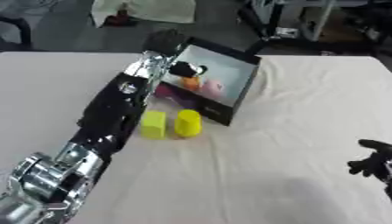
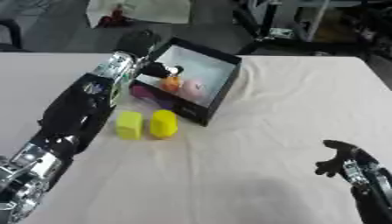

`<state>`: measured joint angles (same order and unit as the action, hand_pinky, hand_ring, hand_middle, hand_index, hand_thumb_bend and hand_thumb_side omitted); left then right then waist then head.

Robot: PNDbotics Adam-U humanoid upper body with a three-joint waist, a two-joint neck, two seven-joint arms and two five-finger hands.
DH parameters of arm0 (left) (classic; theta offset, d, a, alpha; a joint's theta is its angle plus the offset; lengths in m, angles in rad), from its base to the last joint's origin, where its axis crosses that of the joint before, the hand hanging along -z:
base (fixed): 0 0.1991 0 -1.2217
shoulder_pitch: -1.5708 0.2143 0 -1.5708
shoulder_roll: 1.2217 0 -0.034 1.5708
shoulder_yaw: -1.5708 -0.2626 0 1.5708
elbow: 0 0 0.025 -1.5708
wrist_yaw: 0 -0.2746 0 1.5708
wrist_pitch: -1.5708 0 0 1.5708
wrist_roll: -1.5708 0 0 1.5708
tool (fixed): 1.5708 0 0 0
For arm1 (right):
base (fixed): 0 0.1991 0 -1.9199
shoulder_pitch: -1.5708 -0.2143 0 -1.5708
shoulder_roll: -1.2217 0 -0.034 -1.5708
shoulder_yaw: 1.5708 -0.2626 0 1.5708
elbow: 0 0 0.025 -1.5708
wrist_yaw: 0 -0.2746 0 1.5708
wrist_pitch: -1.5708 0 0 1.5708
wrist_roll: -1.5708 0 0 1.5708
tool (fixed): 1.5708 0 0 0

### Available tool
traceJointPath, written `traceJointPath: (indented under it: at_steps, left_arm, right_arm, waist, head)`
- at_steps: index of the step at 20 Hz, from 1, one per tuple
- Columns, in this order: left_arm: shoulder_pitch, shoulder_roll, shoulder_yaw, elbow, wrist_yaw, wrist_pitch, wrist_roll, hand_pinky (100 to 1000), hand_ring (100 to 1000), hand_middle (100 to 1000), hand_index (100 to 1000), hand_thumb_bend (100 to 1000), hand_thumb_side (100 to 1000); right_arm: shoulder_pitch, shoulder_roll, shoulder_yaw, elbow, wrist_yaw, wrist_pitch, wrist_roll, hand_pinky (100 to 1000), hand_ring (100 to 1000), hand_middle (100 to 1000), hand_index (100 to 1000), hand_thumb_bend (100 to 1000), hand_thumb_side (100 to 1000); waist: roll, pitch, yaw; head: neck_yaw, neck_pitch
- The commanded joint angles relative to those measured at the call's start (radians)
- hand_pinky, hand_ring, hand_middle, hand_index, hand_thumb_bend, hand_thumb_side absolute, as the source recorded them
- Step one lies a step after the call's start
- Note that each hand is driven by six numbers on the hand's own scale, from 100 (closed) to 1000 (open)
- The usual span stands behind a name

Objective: Pick up objects on the table and place them in the box.

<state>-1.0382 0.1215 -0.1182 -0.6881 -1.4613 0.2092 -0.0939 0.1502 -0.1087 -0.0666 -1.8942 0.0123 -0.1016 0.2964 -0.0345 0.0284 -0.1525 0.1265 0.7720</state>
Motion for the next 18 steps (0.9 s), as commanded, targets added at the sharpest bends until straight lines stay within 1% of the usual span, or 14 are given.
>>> traceJointPath:
  at_steps: [1,4,7,9,12,17,18]
  left_arm:
    - [-0.027,0.024,-0.002,0.003,0.016,-0.018,0.051,748,765,815,925,764,882]
    - [-0.044,0.064,-0.034,-0.019,0.062,-0.064,0.034,750,754,803,917,687,831]
    - [-0.057,0.112,-0.097,-0.064,0.110,-0.113,-0.012,754,737,789,906,602,811]
    - [-0.056,0.152,-0.146,-0.109,0.142,-0.144,-0.043,751,722,774,895,575,804]
    - [-0.033,0.210,-0.214,-0.150,0.191,-0.193,-0.092,762,727,785,900,570,768]
    - [0.042,0.288,-0.336,-0.162,0.276,-0.278,-0.177,768,732,793,898,563,667]
    - [0.054,0.302,-0.363,-0.170,0.293,-0.296,-0.194,768,732,793,898,563,667]
  right_arm:
    - [-0.005,-0.005,-0.001,-0.008,-0.004,-0.002,0.002,687,490,325,757,100,750]
    - [-0.005,-0.006,-0.003,-0.008,-0.002,-0.002,0.000,687,490,325,757,100,747]
    - [-0.003,-0.008,-0.007,-0.007,0.000,-0.002,-0.003,687,490,325,757,100,748]
    - [-0.001,-0.009,-0.008,-0.007,0.003,-0.001,-0.004,687,490,325,757,100,749]
    - [0.002,-0.013,-0.009,-0.006,0.007,-0.001,-0.005,687,490,325,758,100,754]
    - [0.003,-0.020,-0.010,-0.007,0.012,-0.003,-0.007,687,490,325,757,100,748]
    - [0.003,-0.021,-0.010,-0.007,0.012,-0.003,-0.007,687,490,325,757,100,748]
  waist:
    - [-0.014,-0.010,0.001]
    - [-0.013,-0.011,0.005]
    - [-0.010,-0.013,0.012]
    - [-0.007,-0.014,0.018]
    - [-0.001,-0.017,0.025]
    - [0.006,-0.018,0.025]
    - [0.006,-0.018,0.025]
  head:
    - [-0.003,-0.002]
    - [-0.008,-0.002]
    - [-0.016,-0.002]
    - [-0.021,-0.002]
    - [-0.027,-0.002]
    - [-0.031,-0.002]
    - [-0.031,-0.002]
